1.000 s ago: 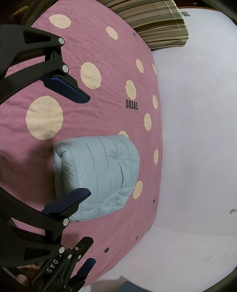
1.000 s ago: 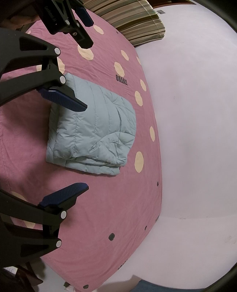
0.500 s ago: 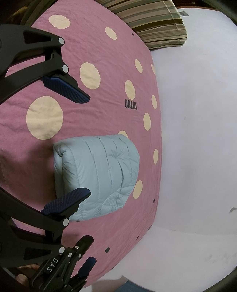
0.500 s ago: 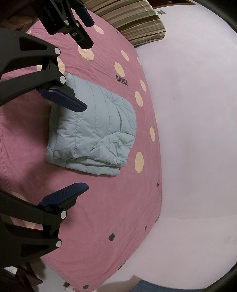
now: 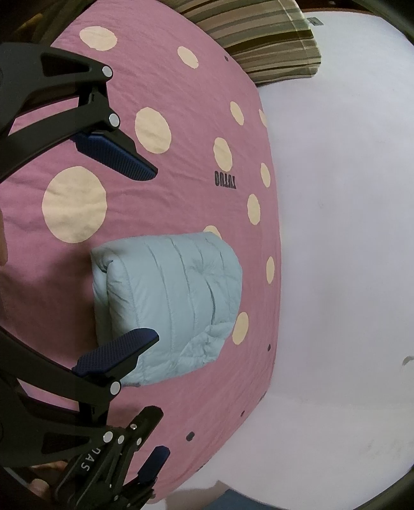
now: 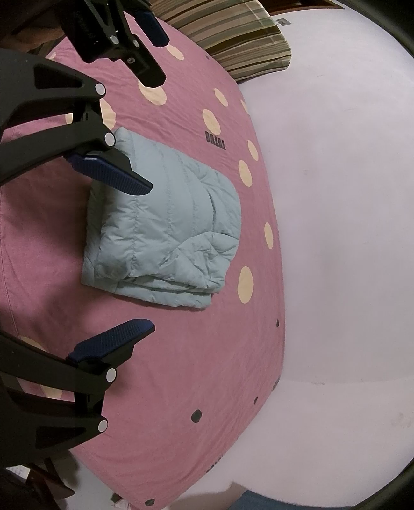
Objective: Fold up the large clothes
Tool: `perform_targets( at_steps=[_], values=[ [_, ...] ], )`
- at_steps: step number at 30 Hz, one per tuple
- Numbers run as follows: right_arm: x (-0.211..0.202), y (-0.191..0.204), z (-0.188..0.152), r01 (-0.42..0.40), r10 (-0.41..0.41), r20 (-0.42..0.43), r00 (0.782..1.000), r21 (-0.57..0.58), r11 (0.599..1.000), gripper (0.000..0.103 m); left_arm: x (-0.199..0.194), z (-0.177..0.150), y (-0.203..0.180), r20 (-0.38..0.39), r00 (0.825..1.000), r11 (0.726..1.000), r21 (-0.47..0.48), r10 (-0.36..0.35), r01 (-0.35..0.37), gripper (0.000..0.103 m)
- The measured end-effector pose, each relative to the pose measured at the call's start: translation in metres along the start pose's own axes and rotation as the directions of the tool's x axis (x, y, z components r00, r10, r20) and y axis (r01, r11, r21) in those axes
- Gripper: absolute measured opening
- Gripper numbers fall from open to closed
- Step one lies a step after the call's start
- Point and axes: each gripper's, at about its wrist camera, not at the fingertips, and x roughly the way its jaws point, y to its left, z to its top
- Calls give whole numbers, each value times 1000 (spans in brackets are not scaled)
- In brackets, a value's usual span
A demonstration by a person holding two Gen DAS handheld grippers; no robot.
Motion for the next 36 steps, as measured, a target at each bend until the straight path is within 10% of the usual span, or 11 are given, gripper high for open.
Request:
perform_targets(
  at_steps=[16,36],
  values=[
    [7,-3,-1,-11,10,-23,1000,-8,1000,79,4,-4,-7,1,999,999,20,-36,36,100],
    [20,-21,4,15,-15,-15,1000,19,1000,79,44,-8,20,-65,992,994,-23,108,-110,101]
  ],
)
